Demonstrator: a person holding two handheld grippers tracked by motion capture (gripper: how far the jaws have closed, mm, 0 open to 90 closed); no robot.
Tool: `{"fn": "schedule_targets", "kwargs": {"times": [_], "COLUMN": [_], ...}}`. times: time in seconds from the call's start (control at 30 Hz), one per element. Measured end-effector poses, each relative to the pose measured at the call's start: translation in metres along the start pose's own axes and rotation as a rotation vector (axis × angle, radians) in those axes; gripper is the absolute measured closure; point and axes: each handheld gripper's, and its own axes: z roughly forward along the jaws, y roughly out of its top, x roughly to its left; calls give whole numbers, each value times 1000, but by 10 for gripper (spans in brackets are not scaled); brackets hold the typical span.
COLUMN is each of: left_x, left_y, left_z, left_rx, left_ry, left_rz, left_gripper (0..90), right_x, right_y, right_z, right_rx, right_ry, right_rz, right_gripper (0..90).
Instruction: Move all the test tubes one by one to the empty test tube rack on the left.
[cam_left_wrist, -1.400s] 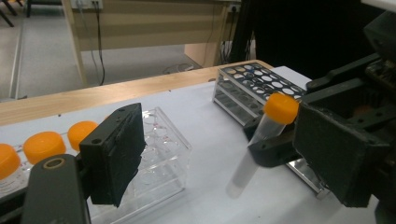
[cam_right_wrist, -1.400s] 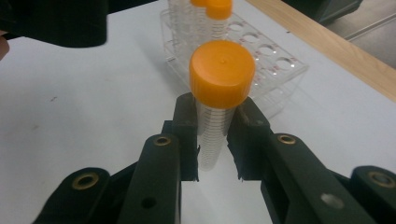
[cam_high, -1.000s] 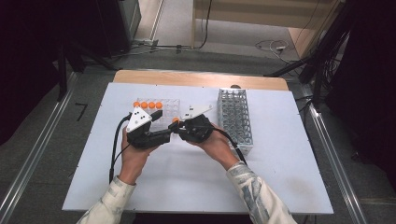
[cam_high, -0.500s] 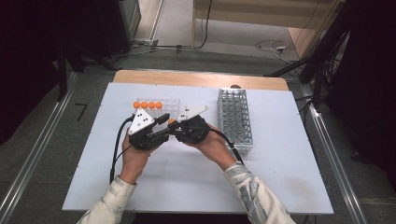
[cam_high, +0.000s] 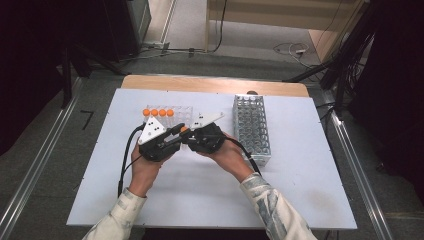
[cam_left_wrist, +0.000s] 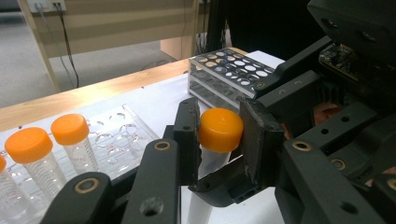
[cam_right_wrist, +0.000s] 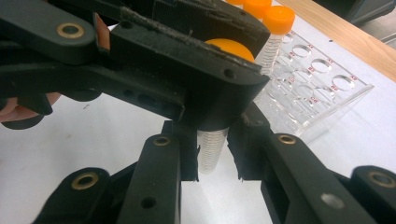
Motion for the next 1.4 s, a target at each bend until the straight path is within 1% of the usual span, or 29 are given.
{"fn": "schedule_targets", "kwargs": {"times": [0.07, 0.17, 0.27, 0.33, 0.4, 0.47, 0.5, 0.6, 0.7, 0.8, 0.97, 1.0, 1.17, 1.4], "left_x": [0, 1, 2, 2, 3, 4, 4, 7, 9, 11, 15, 16, 21, 28], "left_y": [0, 1, 3, 4, 6, 7, 8, 10, 12, 17, 25, 26, 33, 45], "left_z": [0, 0, -2, -3, -3, -4, -3, -3, -3, -2, 0, 1, 4, 13], "left_rx": [-1, -5, -16, -22, -23, -25, -28, -32, -34, -33, -32, -35, -40, -53], "left_ry": [-1, 5, 10, 10, 14, 23, 28, 42, 48, 54, 74, 79, 97, 122], "left_rz": [-1, -1, -10, -10, -10, -10, -16, -25, -33, -32, -32, -36, -39, -45], "left_gripper": [700, 702, 702, 703, 702, 703, 703, 703, 703, 703, 703, 703, 703, 704], "right_x": [0, 0, 0, -2, -5, -7, -8, -15, -20, -23, -28, -28, -34, -41], "right_y": [0, -1, -1, -2, -3, -4, -5, -9, -14, -19, -26, -27, -31, -39], "right_z": [0, 0, 1, -1, -5, -10, -14, -22, -31, -38, -48, -50, -62, -71], "right_rx": [2, 4, 16, 13, 5, 5, 2, 4, -7, -16, -31, -29, -51, -66], "right_ry": [4, 34, 41, 28, 10, -29, -44, -65, -81, -89, -101, -111, -114, -127], "right_rz": [-1, 8, 22, 28, 37, 26, 33, 54, 73, 77, 102, 105, 124, 149], "right_gripper": [705, 564, 460, 424, 353, 307, 294, 275, 271, 271, 276, 279, 283, 283]}}
